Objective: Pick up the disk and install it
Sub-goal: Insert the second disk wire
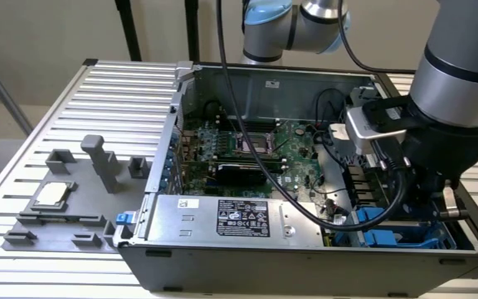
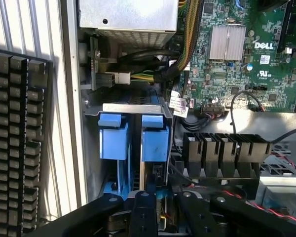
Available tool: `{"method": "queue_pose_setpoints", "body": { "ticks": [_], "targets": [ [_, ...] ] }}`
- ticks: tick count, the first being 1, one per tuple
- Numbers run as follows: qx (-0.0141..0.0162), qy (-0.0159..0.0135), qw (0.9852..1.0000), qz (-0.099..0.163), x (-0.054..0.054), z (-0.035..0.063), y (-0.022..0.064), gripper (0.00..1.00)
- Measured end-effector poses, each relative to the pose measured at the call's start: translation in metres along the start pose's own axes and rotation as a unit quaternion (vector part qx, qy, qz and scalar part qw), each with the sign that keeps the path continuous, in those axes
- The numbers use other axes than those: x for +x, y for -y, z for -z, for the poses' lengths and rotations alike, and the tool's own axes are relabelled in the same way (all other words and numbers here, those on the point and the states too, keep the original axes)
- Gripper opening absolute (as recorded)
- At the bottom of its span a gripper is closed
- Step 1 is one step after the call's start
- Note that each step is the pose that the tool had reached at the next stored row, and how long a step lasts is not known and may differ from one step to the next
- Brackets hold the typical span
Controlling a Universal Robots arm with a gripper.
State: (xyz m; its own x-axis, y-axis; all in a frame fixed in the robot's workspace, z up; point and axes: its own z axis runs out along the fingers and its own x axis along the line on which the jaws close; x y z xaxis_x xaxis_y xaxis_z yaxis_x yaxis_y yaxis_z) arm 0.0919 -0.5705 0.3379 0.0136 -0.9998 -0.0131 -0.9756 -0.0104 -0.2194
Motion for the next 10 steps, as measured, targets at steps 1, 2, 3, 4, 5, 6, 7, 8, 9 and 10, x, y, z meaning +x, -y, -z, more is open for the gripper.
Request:
{"method": "queue_pose_setpoints", "body": {
  "ticks": [1,2,3,4,5,6,7,8,9,10],
  "targets": [
    [0.0,0.0001,1.0,0.0,0.0,0.0019,-0.0022,0.24],
    [0.0,0.0001,1.0,0.0,0.0,0.0039,-0.005,0.24],
    [0.0,0.0002,1.0,0.0,0.0,0.0057,-0.0084,0.24],
    [0.0,0.0002,1.0,0.0,0.0,0.0074,-0.0119,0.24],
    [0.0,0.0002,1.0,0.0,0.0,0.0091,-0.0152,0.24],
    [0.0,0.0003,1.0,0.0,0.0,0.0098,-0.0175,0.24],
    [0.0,0.0005,1.0,0.0,0.0,0.0099,-0.0178,0.24],
    [0.0,0.0007,1.0,0.0,0.0,0.0099,-0.0178,0.24],
    [0.0,0.0009,1.0,0.0,0.0,0.01,-0.0178,0.24],
    [0.0,0.0012,1.0,0.0,0.0,0.01,-0.0178,0.24]
  ]
}}
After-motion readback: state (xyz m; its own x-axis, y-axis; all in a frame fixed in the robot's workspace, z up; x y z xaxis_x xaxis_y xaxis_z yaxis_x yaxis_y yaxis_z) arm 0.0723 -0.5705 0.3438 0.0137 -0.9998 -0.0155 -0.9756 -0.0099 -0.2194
